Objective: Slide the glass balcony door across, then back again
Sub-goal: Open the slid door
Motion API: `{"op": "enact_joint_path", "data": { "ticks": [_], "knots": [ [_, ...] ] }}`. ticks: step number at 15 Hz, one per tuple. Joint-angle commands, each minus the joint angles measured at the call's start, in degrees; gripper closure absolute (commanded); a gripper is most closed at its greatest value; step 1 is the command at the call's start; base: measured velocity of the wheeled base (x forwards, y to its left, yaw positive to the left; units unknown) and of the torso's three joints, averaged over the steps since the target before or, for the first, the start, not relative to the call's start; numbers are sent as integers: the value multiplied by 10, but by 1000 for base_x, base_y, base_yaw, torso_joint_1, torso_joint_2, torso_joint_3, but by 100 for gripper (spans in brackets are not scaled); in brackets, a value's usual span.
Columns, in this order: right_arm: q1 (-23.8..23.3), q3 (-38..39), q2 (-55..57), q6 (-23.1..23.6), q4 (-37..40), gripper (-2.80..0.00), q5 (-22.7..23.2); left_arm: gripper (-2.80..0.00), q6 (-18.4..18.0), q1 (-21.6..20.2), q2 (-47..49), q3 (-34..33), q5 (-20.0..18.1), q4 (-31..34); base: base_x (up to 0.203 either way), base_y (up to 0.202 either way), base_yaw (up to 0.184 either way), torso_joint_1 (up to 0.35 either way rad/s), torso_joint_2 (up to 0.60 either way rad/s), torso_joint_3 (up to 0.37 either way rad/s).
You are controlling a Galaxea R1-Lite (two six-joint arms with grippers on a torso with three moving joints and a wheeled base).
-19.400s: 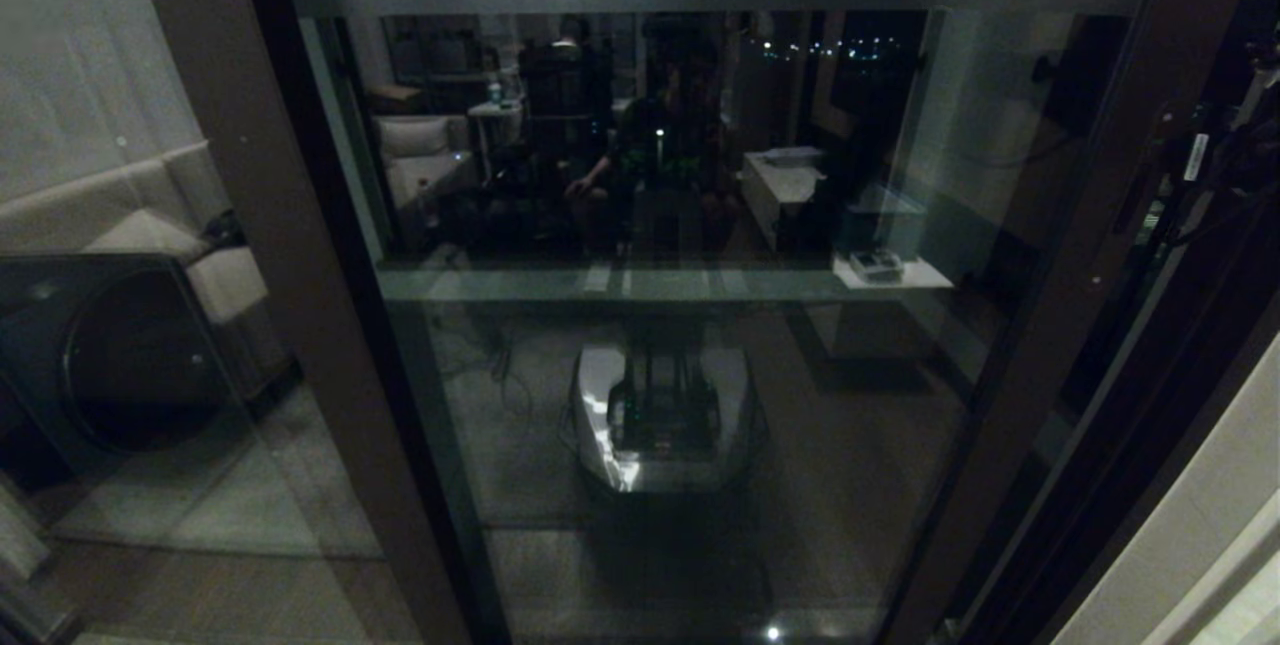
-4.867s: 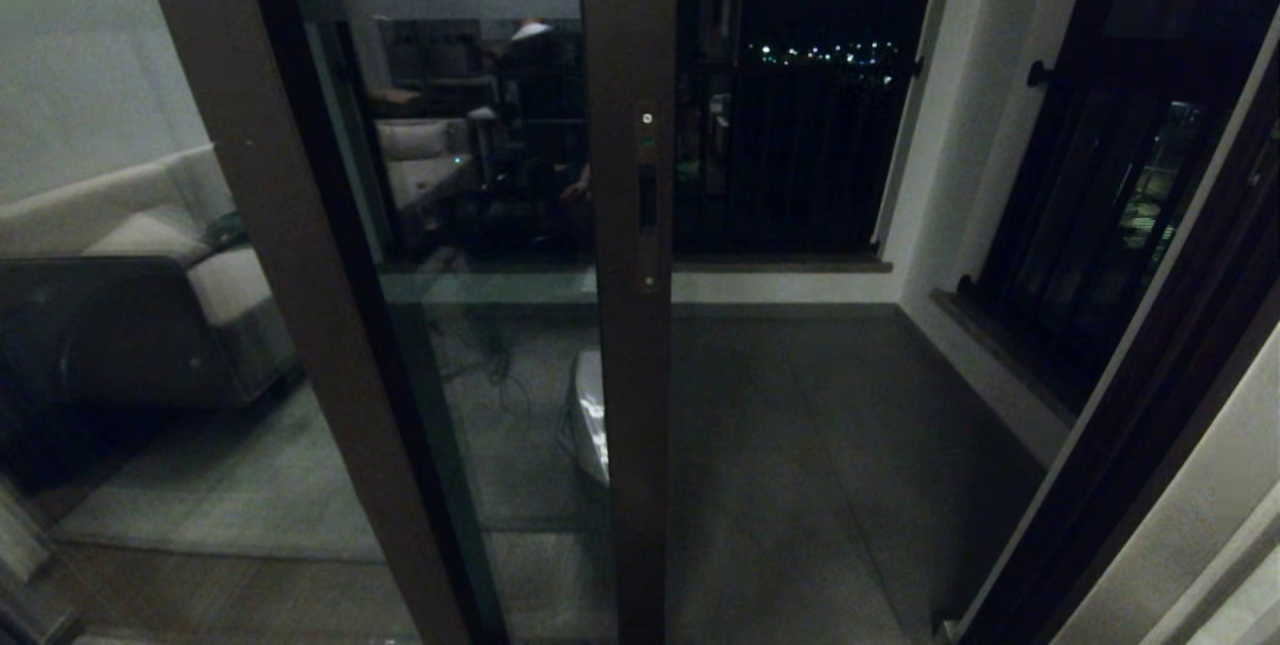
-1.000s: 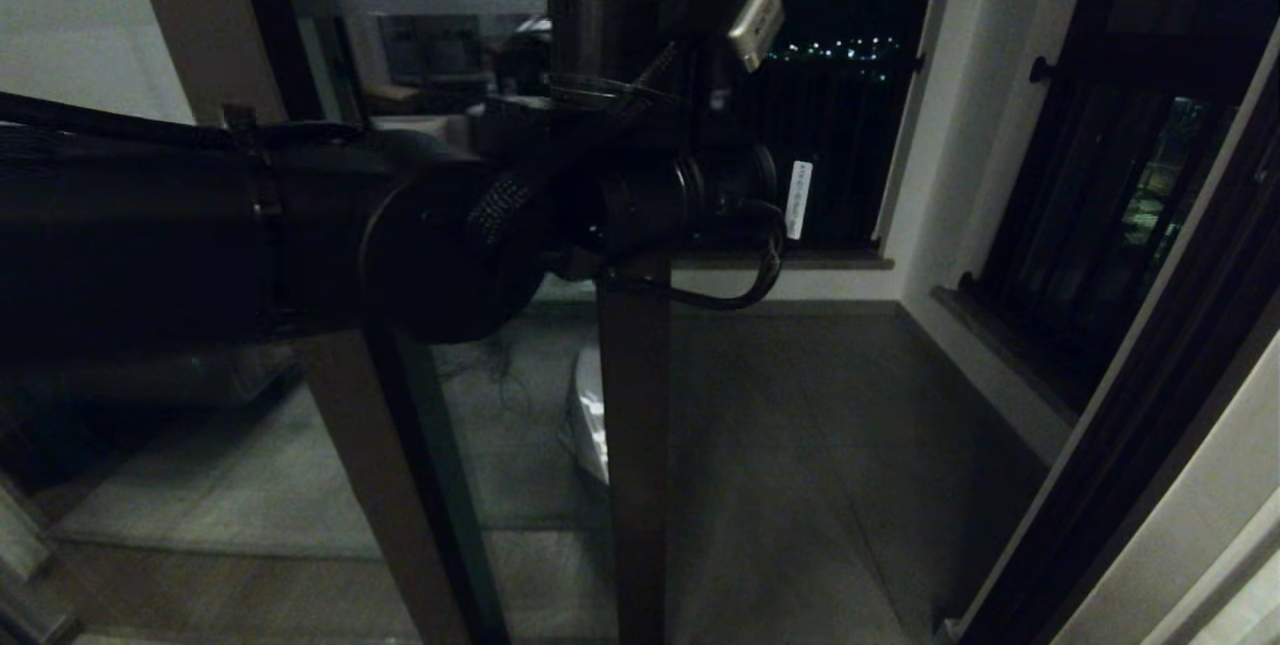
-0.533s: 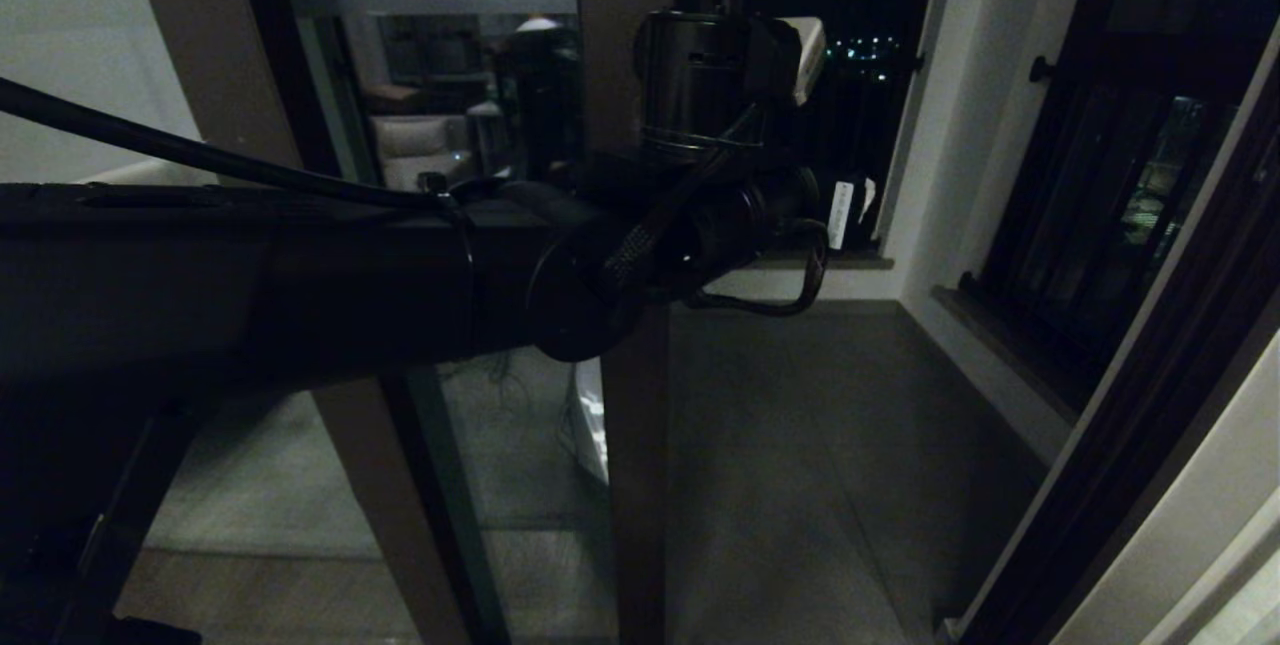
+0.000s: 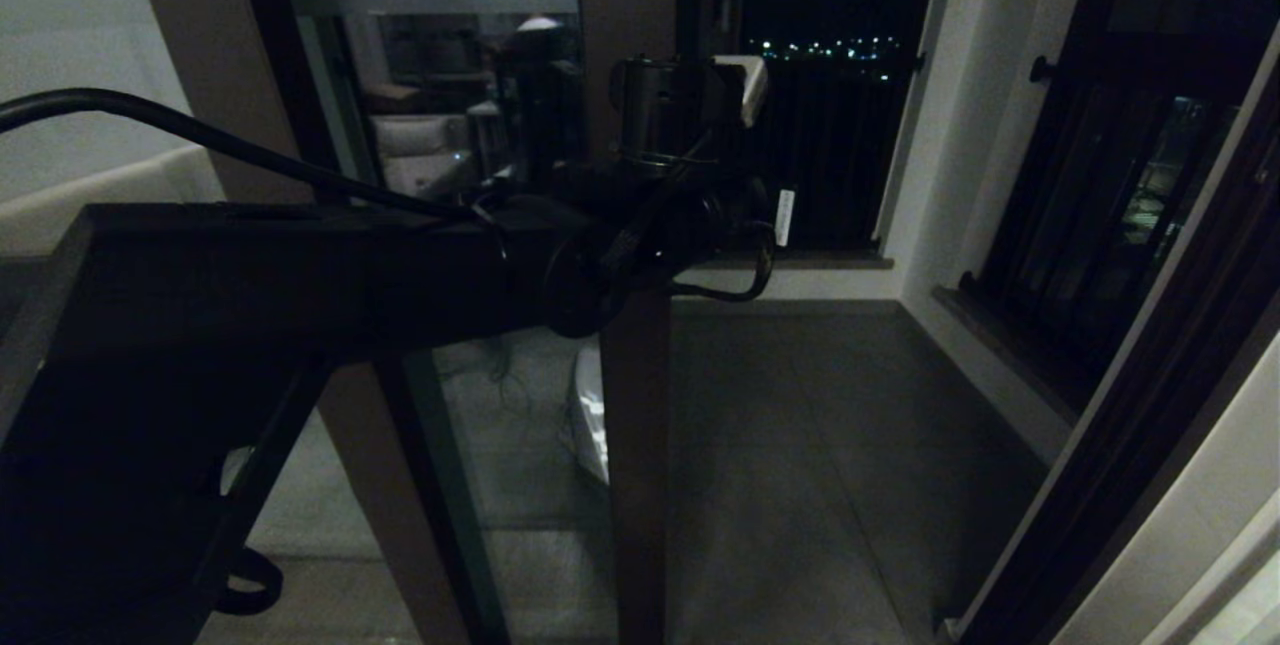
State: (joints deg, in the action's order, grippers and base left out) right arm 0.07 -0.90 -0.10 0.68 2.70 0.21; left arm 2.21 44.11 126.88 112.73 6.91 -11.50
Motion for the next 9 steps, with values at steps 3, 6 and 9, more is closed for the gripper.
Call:
{"op": "enact_joint_path", "data": {
  "ticks": [3,6,9],
  "knots": [
    [0,0,1,0,0,0,1,0,0,-21,18,1,1,-1,0,0,0,0,0,0],
    [0,0,1,0,0,0,0,0,-1,-25,18,1,2,-1,0,0,0,0,0,0],
    [0,0,1,0,0,0,0,0,-29,-34,22,0,13,-1,0,0,0,0,0,0]
  ]
}}
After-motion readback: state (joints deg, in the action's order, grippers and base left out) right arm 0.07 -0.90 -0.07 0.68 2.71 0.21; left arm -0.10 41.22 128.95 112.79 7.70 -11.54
